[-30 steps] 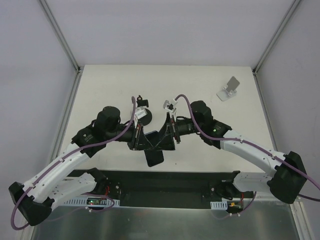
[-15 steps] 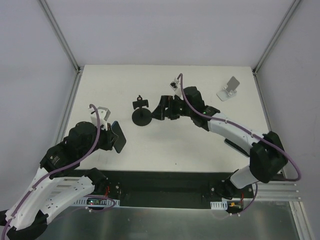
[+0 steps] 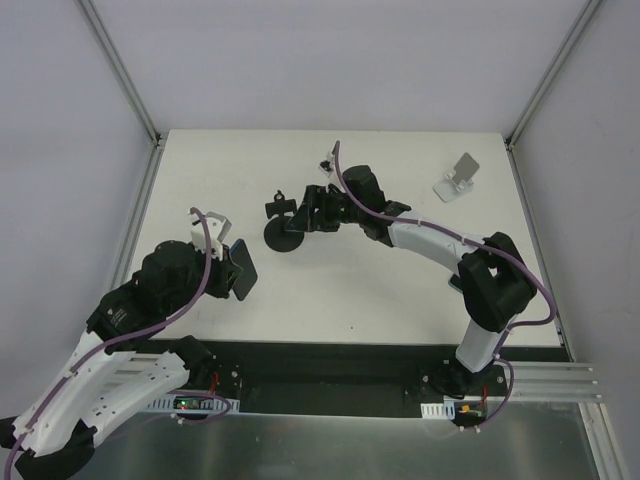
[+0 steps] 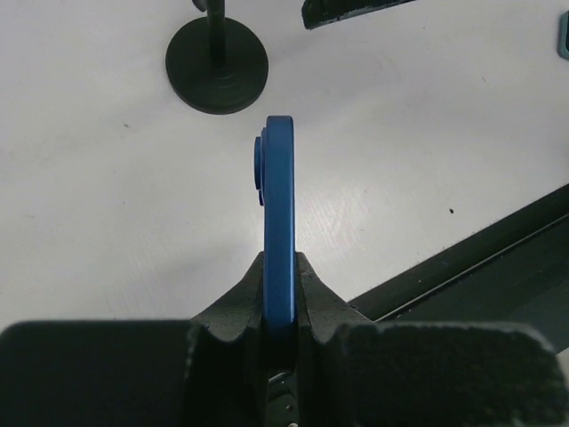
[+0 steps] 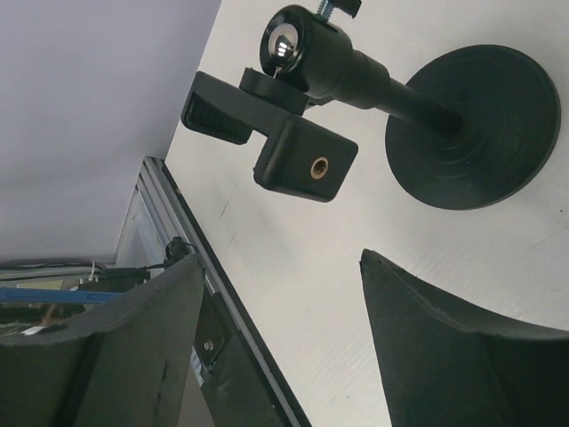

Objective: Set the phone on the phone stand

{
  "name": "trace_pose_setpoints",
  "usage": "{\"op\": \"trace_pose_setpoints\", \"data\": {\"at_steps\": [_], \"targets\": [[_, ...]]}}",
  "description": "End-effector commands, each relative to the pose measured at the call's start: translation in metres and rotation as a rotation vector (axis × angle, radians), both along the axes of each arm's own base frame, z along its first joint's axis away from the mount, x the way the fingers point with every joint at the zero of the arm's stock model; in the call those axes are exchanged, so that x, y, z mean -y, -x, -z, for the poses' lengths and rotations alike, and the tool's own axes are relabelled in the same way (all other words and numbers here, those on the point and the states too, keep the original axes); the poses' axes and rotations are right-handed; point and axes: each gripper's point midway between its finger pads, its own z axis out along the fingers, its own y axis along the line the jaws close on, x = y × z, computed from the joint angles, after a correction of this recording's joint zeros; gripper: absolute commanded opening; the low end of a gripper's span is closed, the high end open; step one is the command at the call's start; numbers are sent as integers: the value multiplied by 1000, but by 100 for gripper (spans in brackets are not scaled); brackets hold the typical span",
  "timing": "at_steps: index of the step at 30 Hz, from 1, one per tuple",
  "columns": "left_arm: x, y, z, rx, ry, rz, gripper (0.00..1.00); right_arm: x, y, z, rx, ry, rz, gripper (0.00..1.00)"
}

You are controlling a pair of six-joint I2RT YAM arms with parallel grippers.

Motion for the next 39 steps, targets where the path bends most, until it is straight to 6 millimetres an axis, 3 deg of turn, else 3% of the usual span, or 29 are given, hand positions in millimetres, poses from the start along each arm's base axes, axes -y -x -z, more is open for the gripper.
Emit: {"op": "trace_pose_setpoints", "data": {"at_steps": [1, 7, 11, 13, 14, 19, 22, 25, 29, 31, 35, 39], "targets": [[25, -26, -32, 137, 6, 91, 0, 3, -3, -27, 106, -11, -28, 73], [34, -48, -51, 162, -8, 106, 0, 14, -24, -30, 278, 125, -35, 64], [43, -56, -60, 158, 39, 155, 0, 16, -27, -30, 310, 169, -43, 51], [43, -61, -65, 167, 61, 170, 0, 12, -22, -38, 343, 136, -87, 52], [46, -62, -64, 162, 67, 187, 0, 11, -16, -35, 341, 128, -111, 57], [58, -61, -77, 225, 86, 310, 0, 19, -18, -38, 352, 119, -113, 65], [64, -54, -87, 248, 119, 384, 0, 17, 0, -57, 402, 33, -211, 68], [72, -40, -94, 246, 171, 466, 0, 18, 63, -81, 410, -178, -470, 82], [83, -19, -99, 237, 233, 593, 0, 29, 107, -94, 469, -284, -566, 93], [89, -9, -103, 228, 265, 655, 0, 26, 126, -103, 496, -318, -623, 94], [100, 11, -111, 202, 333, 797, 0, 21, 132, -115, 497, -339, -636, 92], [103, 13, -117, 182, 374, 806, 0, 9, 144, -123, 452, -395, -706, 73]]}}
